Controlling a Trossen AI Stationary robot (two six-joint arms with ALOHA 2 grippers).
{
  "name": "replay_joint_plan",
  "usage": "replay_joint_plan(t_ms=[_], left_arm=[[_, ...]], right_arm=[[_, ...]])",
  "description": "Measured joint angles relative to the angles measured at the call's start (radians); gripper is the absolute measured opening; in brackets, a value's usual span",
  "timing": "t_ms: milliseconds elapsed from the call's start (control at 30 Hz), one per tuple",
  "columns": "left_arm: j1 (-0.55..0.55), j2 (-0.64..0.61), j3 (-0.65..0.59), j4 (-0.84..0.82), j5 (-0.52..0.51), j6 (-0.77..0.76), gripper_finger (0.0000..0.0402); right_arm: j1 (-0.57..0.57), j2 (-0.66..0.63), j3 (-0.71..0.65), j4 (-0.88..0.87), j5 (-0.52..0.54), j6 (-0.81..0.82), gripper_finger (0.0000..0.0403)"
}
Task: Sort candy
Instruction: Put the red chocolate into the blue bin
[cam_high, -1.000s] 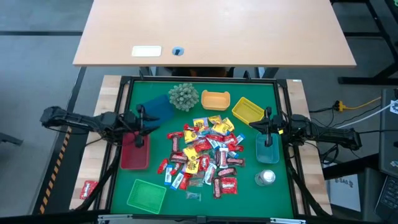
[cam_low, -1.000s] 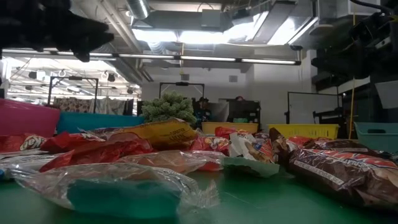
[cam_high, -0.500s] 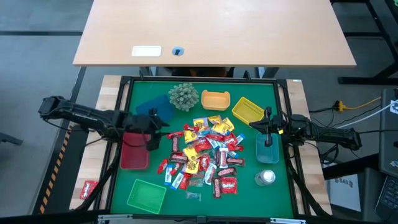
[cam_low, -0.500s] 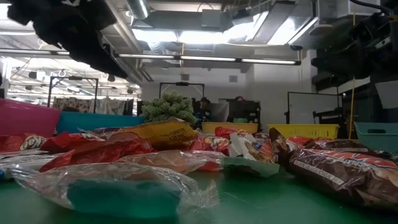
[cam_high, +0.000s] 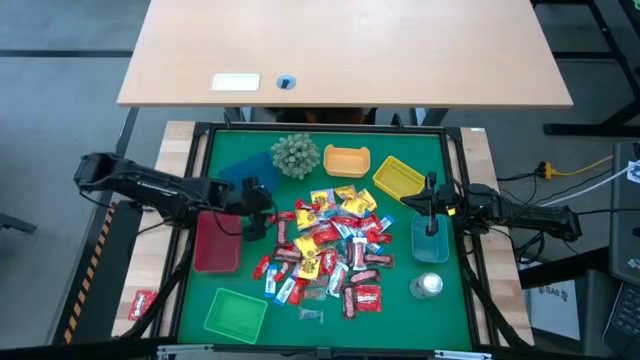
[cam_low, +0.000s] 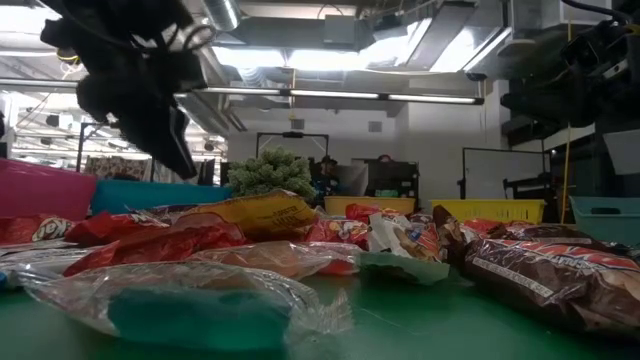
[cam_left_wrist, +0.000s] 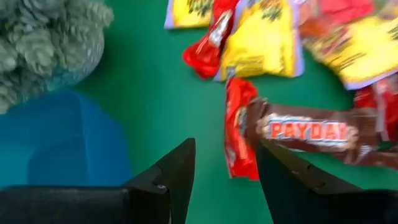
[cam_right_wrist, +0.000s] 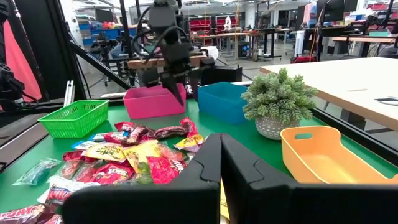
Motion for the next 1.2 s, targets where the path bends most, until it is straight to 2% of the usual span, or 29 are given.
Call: replay_joint_plan(t_ms=[100,300,633,900,1033,1200], left_arm=[[0.02,0.031,0.0,0.0,0.004,0.001,0.0156],[0.047,0.088,0.0,0.0,0.106,0.001,0.0156],[0.048,0.19,0.0,0.012,0.146,0.002,0.0156],[0.048,0.207,0.0,0.047,0.153,0.009,0.0153],[0.048,0.207,0.0,0.047,0.153,0.009,0.013],[0.048,0.207,0.0,0.047,0.153,0.009,0.0076]], right_arm=[[0.0,0.0,0.0,0.0,0.0,0.0,0.0001],[0.0,0.0,0.0,0.0,0.0,0.0,0.0001],[0.0,0.0,0.0,-0.001,0.0,0.0,0.0001],[0.0,0.0,0.0,-0.002,0.0,0.0,0.0001],[0.0,0.0,0.0,-0.002,0.0,-0.001,0.0001],[0.0,0.0,0.0,-0.002,0.0,-0.001,0.0001]])
